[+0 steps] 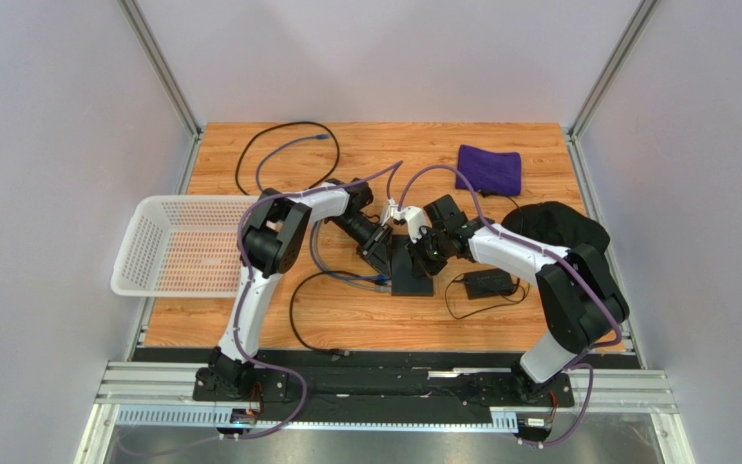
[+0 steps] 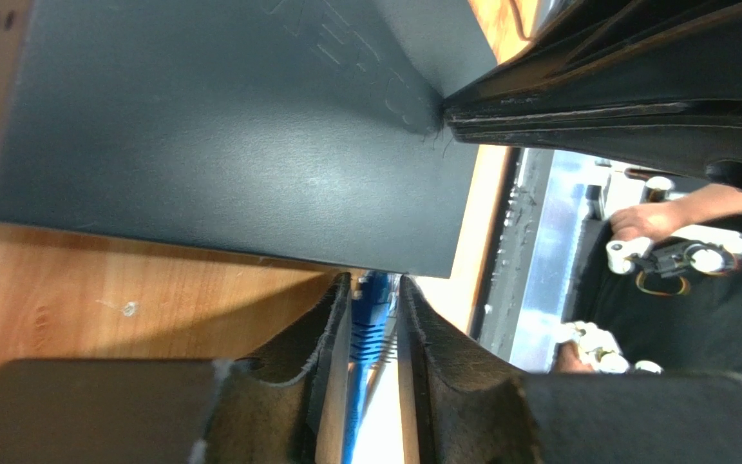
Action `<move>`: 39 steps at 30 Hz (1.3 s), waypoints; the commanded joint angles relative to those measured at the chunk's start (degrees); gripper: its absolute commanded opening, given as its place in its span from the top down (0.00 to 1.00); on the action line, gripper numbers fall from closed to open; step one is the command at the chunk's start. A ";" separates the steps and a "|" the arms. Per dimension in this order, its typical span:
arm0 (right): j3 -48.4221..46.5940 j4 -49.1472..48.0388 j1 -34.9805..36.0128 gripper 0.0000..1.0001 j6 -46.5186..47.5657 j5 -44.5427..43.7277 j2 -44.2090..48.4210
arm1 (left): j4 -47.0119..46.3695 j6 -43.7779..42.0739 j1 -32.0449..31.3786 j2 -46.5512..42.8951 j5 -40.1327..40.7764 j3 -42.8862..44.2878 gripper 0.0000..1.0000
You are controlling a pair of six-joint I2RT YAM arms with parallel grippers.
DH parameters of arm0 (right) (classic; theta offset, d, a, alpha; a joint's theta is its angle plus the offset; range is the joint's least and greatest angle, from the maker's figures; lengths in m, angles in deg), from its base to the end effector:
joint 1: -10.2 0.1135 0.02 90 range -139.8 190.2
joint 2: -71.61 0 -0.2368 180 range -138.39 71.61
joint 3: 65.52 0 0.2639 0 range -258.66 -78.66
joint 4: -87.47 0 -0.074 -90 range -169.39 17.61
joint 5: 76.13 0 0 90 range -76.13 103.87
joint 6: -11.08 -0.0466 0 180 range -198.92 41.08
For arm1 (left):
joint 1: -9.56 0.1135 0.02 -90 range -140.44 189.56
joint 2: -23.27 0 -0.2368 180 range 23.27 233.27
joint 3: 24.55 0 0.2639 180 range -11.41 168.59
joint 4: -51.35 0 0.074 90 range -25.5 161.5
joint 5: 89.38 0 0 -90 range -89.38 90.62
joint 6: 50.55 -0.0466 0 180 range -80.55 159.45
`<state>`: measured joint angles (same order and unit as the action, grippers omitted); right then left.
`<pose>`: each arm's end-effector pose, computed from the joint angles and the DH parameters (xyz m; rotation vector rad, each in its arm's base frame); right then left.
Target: Pull the plug from the switch port
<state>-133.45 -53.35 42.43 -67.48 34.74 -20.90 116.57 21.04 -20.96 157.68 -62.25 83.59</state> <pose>0.2638 0.1859 0.1349 -1.1098 2.4587 0.6015 0.3406 -0.2490 0.0706 -1.0470 -2.3506 1.5605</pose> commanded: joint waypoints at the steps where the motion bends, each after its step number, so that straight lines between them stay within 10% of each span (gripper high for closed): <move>1: 0.56 1.47 0.38 1.00 0.78 -2.05 -1.36 | -0.66 -2.15 -0.77 2.00 4.69 0.97 0.95; 16: 0.47 1.29 0.38 1.00 0.95 -2.05 -1.53 | -1.10 5.32 -0.33 -0.90 11.28 1.93 1.00; 39: 0.82 1.29 0.47 1.00 1.13 -2.05 -1.18 | 14.82 -10.33 -0.68 2.97 7.42 9.08 1.00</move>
<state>-133.45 -53.70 42.54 -67.45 34.78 -20.99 128.94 13.96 -22.04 160.82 -53.99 94.52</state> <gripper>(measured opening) 0.006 0.221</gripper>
